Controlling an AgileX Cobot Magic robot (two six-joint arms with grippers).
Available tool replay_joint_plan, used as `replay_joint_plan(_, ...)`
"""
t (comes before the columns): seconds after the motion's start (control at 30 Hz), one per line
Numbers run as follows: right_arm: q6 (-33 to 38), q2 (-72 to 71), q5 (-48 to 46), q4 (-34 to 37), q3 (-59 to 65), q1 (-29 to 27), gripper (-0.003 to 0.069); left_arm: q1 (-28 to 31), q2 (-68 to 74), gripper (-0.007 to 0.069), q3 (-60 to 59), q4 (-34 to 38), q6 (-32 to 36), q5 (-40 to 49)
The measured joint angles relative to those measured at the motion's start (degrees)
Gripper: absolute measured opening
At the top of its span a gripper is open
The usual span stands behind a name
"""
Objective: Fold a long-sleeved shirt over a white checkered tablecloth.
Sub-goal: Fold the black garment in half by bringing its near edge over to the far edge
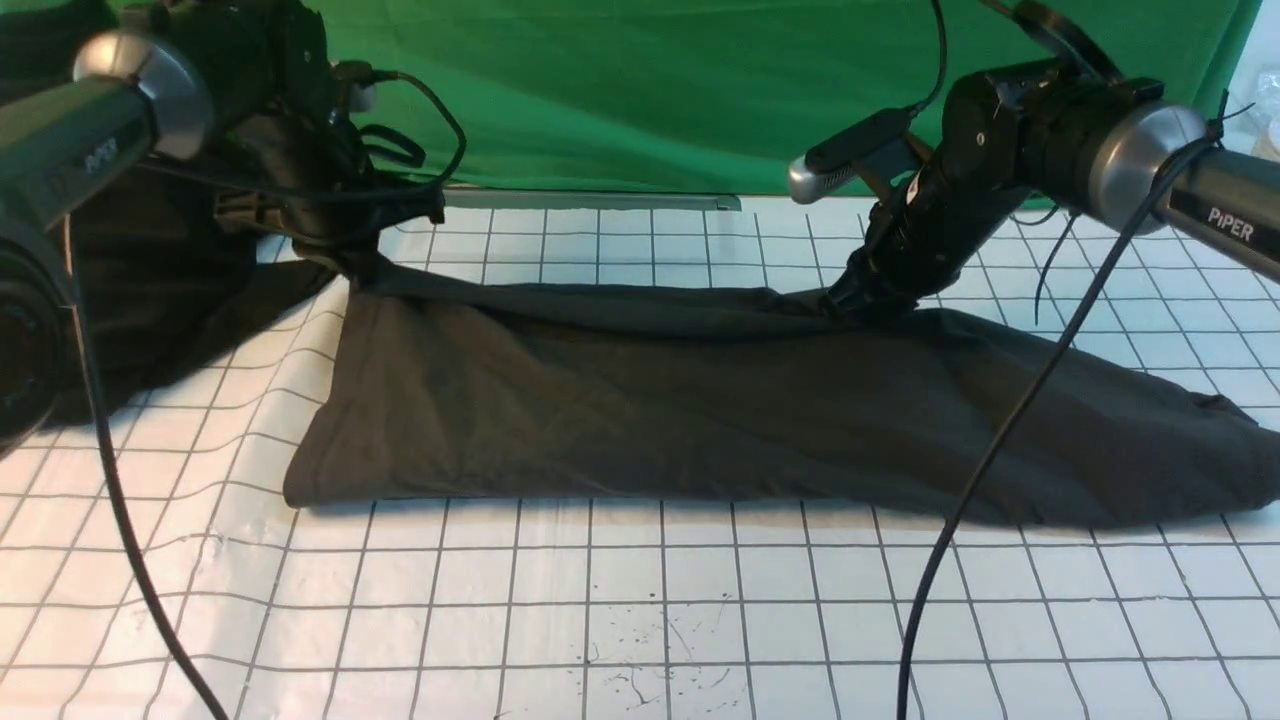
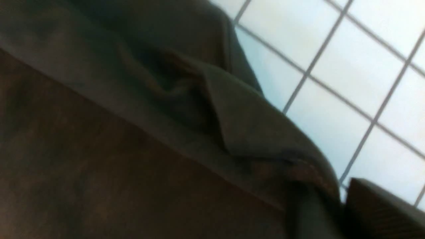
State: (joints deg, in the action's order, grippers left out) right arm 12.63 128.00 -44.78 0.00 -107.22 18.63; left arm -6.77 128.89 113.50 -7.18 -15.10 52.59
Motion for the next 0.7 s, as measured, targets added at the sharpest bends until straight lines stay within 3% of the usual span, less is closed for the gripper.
replay_joint_plan(0.13,-0.95,-0.52,-2.3,-0.3,-1.92,0.0,0.0409,0.0,0.06,0.0101,0.33,-1.19,-0.29,-2.15)
replay_joint_plan(0.2,-1.01,-0.97,-3.66,-0.3,-2.44,0.0,0.0428,0.0,0.06,0.0133,0.62,-2.0,-0.82,-2.39)
replay_joint_plan(0.3,-1.35,-4.36,-7.7,-1.79,-3.68,0.0,0.0426,0.06,0.06,0.027,3.59,-7.71,-4.85,-1.01)
replay_joint_plan(0.4,-2.45,-8.13,-8.49,-2.83,-4.07,-0.01,0.0374,0.17,0.06,0.0364,8.04,-9.91,-6.56,2.98)
replay_joint_plan(0.5,-2.63,-11.09,-10.48,-1.8,-4.41,-0.01,0.0237,0.29,0.06,0.0384,13.07,-5.56,-3.41,9.44)
replay_joint_plan(0.53,-2.53,-11.19,-10.6,-1.24,-4.41,-0.01,0.0223,0.29,0.06,0.0381,13.57,-4.99,-2.46,10.3)
replay_joint_plan(0.6,0.65,-11.41,-12.45,5.32,-4.47,-0.12,0.0061,-0.03,-0.11,0.0274,14.97,3.88,3.45,14.48)
replay_joint_plan(0.63,0.99,-11.32,-12.45,6.0,-4.47,-0.12,0.0055,-0.08,-0.11,0.0262,14.97,4.44,3.45,14.74)
replay_joint_plan(0.67,3.93,-10.23,-13.62,11.58,-4.47,-0.12,0.0022,-1.02,-0.05,0.0155,14.61,7.91,6.81,16.01)
replay_joint_plan(0.7,4.26,-9.8,-13.88,12.31,-4.47,-0.12,0.002,-1.02,-0.05,0.0141,14.49,8.17,7.16,16.01)
